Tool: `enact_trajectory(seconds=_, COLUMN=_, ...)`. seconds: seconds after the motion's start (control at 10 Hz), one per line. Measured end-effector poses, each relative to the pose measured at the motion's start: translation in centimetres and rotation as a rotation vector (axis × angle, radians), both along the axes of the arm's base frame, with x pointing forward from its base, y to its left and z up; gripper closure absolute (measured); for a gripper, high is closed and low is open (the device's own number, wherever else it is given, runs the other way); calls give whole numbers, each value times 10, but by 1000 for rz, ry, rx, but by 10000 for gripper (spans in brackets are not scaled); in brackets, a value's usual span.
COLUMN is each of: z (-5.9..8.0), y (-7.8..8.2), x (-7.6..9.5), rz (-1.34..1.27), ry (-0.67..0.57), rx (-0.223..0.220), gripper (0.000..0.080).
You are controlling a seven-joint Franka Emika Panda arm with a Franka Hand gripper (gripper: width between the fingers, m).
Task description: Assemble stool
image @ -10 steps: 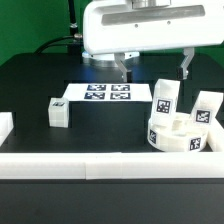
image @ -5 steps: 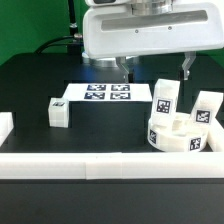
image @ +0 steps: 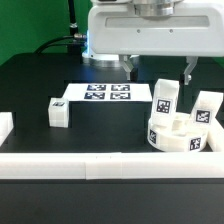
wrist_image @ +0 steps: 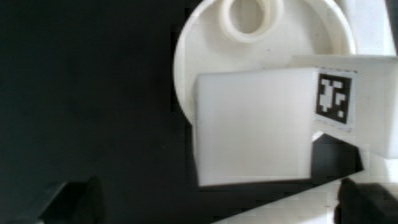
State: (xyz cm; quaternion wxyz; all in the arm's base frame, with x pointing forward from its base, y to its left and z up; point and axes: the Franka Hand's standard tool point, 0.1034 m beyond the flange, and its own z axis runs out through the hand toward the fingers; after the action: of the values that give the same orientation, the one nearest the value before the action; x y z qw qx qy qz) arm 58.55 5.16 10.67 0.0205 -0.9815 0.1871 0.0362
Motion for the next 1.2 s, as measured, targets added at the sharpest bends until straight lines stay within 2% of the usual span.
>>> enact_trajectory(seconds=0.1, z=-5, y=6, x=-1, rz=-6, ry=1, rx=-23, gripper=151)
enact_trajectory(seconds=0.4, z=-13, y=9, x=-4, rz=7, ry=-8, rx=-26, gripper=151)
enact_trajectory(seconds=0.5, z=-14, y=10, x=-4, rz=12, ry=-7, rx=-26, gripper=184)
enact_trajectory(seconds=0.6, z=-14, y=9, x=-4, rz=21, ry=-8, rx=-26, gripper=317)
enact_trajectory(seconds=0.7, z=-13, y=8, x=-4, rz=64, ry=-10, rx=-23, gripper=317)
enact_trajectory(seconds=0.8, z=-13, y=8, x=-4, rz=87, ry=-11, rx=-21, gripper=468)
enact_trajectory(seconds=1.2, z=-13, y=8, x=-4, rz=36, ry=-9, rx=-23, gripper=466)
